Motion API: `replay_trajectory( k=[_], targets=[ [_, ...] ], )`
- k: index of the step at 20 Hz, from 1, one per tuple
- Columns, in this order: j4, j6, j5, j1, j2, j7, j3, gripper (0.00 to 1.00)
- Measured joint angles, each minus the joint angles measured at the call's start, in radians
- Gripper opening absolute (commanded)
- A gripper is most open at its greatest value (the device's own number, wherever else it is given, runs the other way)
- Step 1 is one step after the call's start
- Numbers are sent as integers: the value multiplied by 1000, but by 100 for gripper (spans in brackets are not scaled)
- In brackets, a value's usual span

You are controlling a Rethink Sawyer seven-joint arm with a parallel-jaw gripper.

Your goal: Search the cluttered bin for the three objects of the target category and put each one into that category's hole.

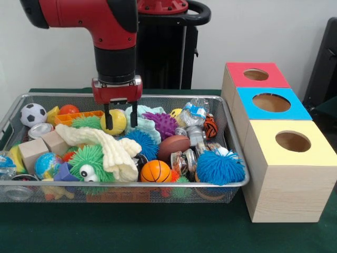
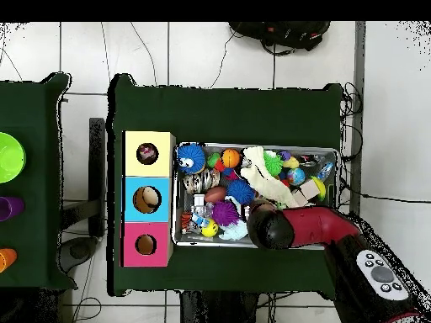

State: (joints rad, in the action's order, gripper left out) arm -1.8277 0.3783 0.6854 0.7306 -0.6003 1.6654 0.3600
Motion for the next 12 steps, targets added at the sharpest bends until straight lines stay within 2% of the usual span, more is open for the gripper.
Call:
replay_trajectory(
  k=[12],
  targets=[
    [22,-98,35,-5,73,0,-30,100]
  ],
)
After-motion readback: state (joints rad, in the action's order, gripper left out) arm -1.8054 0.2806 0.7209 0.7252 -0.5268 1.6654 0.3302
